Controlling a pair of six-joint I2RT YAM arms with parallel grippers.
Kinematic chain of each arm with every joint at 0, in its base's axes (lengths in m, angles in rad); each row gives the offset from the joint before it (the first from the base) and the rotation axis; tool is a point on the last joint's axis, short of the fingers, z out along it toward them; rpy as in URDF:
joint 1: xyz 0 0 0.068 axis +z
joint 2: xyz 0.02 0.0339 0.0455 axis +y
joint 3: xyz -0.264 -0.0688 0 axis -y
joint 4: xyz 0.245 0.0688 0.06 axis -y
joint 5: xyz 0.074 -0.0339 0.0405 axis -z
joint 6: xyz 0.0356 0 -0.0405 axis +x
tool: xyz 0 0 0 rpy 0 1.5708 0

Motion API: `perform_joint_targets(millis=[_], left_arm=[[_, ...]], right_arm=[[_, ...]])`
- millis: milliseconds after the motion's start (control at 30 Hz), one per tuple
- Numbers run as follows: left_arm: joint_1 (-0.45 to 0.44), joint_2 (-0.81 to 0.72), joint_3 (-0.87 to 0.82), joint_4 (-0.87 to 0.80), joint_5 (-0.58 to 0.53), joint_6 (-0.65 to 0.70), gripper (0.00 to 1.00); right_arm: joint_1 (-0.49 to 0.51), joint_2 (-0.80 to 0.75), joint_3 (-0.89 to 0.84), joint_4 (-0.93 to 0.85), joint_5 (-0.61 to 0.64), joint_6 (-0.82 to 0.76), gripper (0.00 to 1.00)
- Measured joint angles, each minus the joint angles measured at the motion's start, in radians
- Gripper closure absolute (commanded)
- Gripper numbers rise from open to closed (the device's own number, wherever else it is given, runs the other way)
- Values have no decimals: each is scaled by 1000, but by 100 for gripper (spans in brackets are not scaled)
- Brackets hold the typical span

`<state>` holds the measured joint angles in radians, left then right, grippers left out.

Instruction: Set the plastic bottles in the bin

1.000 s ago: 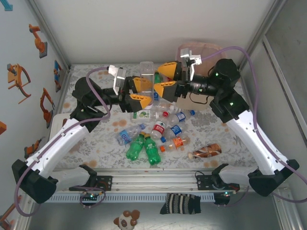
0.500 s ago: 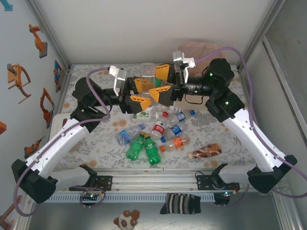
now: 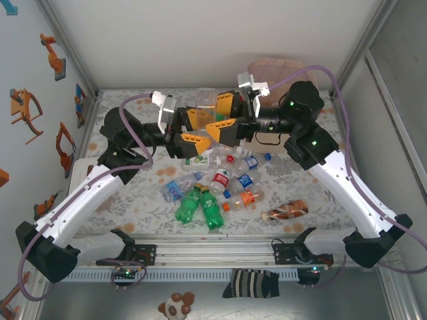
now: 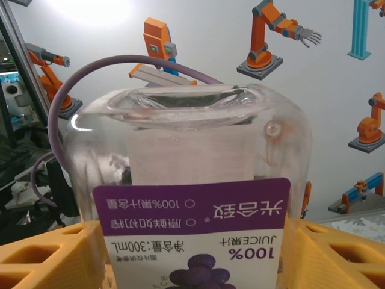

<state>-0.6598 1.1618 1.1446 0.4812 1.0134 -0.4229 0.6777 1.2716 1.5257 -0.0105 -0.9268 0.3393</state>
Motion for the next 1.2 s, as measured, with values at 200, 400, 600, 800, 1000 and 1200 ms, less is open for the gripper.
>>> perform_joint_targets(millis=[200, 400, 600, 800, 1000, 1200], left_arm=[[-1, 0, 1, -5, -3, 17, 42], [-1, -2, 1, -11, -6, 27, 36], [-2, -36, 0, -69, -61, 79, 23], [2, -127, -28, -172, -178, 168, 20], [0, -186, -51, -249, -225, 231, 19], [0, -194, -57, -322, -276, 269, 19]], right_arm=[[0, 0, 7, -8, 1, -15, 34], [0, 0, 13, -24, 1, -27, 41], [3, 6, 28, -55, 19, -49, 41], [7, 6, 82, -162, 99, -103, 41], [-82, 32, 174, -271, 288, -132, 44], [-233, 142, 310, -409, 471, -104, 50]])
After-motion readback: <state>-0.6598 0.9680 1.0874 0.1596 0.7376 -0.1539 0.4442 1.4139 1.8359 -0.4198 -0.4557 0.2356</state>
